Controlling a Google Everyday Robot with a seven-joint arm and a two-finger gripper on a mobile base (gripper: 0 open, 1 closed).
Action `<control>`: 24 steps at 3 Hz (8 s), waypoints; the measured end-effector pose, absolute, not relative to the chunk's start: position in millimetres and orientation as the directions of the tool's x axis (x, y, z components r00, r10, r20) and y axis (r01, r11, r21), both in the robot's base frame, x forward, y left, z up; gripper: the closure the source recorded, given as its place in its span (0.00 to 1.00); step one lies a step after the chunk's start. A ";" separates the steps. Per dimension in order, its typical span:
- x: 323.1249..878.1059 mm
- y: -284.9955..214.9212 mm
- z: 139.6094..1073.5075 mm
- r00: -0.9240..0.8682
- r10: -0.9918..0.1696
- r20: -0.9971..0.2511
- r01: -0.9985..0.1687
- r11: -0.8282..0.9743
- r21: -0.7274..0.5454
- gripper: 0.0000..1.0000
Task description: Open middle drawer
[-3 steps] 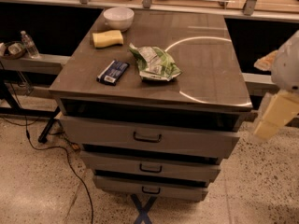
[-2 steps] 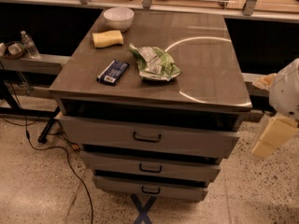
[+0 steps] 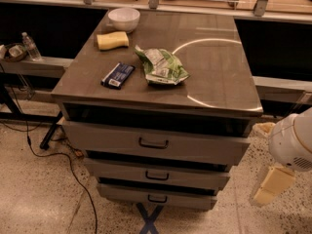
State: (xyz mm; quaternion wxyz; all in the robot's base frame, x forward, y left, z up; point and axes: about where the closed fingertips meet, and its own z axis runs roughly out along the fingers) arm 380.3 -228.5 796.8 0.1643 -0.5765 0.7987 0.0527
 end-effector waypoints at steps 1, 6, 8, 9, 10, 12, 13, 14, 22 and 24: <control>380.3 -228.5 796.8 -0.281 -0.904 -0.323 -0.938 0.330 -0.105 0.00; 352.1 -148.9 584.1 -0.177 -0.826 -0.535 -0.965 0.252 -0.070 0.00; 352.2 -148.2 582.2 -0.185 -0.820 -0.541 -0.960 0.267 -0.078 0.00; 352.0 -142.0 557.4 -0.208 -0.802 -0.559 -0.951 0.299 -0.076 0.00; 382.8 -145.4 516.1 -0.222 -0.775 -0.591 -0.917 0.372 -0.143 0.00; 430.9 -134.6 461.3 -0.176 -0.758 -0.627 -0.899 0.383 -0.211 0.00; 456.1 -122.8 441.5 -0.153 -0.756 -0.636 -0.897 0.376 -0.231 0.00; 503.8 -113.9 439.5 -0.107 -0.753 -0.649 -0.873 0.384 -0.302 0.00; 449.4 -108.4 438.8 -0.127 -0.793 -0.596 -0.900 0.344 -0.267 0.83; 451.3 -98.5 438.1 -0.119 -0.786 -0.607 -0.911 0.329 -0.247 0.37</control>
Offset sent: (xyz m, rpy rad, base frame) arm -0.0297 0.0487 -0.1026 0.0991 -0.0240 0.0864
